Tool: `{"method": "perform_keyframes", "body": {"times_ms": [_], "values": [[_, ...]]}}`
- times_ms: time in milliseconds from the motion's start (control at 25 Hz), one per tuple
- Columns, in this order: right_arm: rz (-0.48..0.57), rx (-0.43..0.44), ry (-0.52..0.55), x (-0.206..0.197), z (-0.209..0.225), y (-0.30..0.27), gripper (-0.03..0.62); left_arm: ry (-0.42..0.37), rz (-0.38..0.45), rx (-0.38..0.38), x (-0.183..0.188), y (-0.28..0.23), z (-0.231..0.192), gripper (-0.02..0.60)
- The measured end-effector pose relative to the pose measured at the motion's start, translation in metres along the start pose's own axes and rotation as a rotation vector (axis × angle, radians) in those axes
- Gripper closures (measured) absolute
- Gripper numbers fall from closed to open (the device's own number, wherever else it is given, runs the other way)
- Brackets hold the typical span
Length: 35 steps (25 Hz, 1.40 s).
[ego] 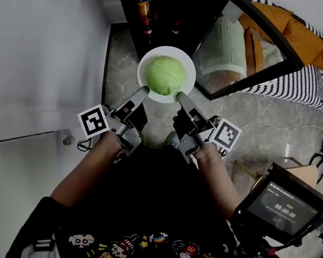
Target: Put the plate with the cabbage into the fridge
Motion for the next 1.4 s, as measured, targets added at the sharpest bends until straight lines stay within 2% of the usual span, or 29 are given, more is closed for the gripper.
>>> {"method": "perform_keyframes", "body": {"times_ms": [520,840,1400], "values": [[-0.039,-0.013,-0.015,0.0032,-0.0043,-0.0033,0.58,0.026,0.031,-0.015,-0.0019,0.0022,0.0017,0.574],[-0.024,-0.041,-0.025,0.0052,-0.0038,0.0005,0.58,0.037,0.012,-0.001,-0.0012,-0.002,0.0011,0.574],[-0.048,-0.027,-0.031,0.0048,-0.0063,-0.0048,0.58,0.034,0.034,-0.011,-0.0003,0.0018,0.004,0.572]]}}
Point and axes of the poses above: the fingertips, and each gripper's own axes: y backward along the fingers, z to its right, x out of its top, the point moved 8 cm from there along y, backward along the fingers, and after that the axes turned 13 degrees about y, right-handed, at the moved point
